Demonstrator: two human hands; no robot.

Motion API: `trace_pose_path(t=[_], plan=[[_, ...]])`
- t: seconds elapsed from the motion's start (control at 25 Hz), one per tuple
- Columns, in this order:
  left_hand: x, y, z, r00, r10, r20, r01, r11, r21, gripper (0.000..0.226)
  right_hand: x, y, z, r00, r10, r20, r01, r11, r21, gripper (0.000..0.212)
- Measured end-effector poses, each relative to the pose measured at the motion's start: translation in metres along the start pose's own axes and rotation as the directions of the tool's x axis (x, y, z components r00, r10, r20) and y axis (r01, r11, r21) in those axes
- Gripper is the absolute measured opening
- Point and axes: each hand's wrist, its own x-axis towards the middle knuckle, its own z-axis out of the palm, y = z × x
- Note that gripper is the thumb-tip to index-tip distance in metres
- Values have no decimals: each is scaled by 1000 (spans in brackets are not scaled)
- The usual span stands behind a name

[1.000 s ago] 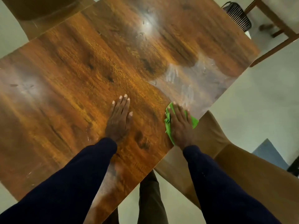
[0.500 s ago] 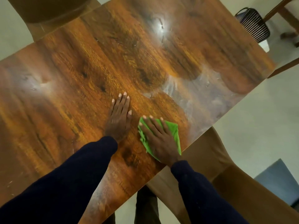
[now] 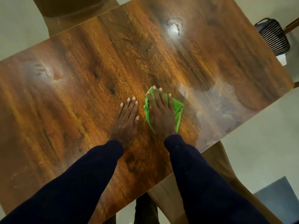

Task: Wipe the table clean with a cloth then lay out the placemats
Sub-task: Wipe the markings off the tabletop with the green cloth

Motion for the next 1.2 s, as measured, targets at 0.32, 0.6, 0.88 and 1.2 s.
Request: trace_pose_path(t=[0.32, 0.6, 0.88, 1.2], plan=[[2, -1, -1, 998, -24, 54, 22, 1000, 22, 56, -91, 74, -11, 995, -74, 73, 72, 997, 32, 63], [1, -2, -1, 997, -5, 72, 4, 1000, 17, 57, -3, 24, -3, 985, 170, -32, -170, 985, 10, 59], [0, -2, 0, 997, 39, 67, -37, 999, -38, 57, -142, -16, 6, 998, -34, 62, 29, 995, 91, 62], [-45, 46, -19, 992, 27, 125, -13, 993, -116, 59, -148, 104, -19, 954, 300, 8, -299, 950, 87, 61]])
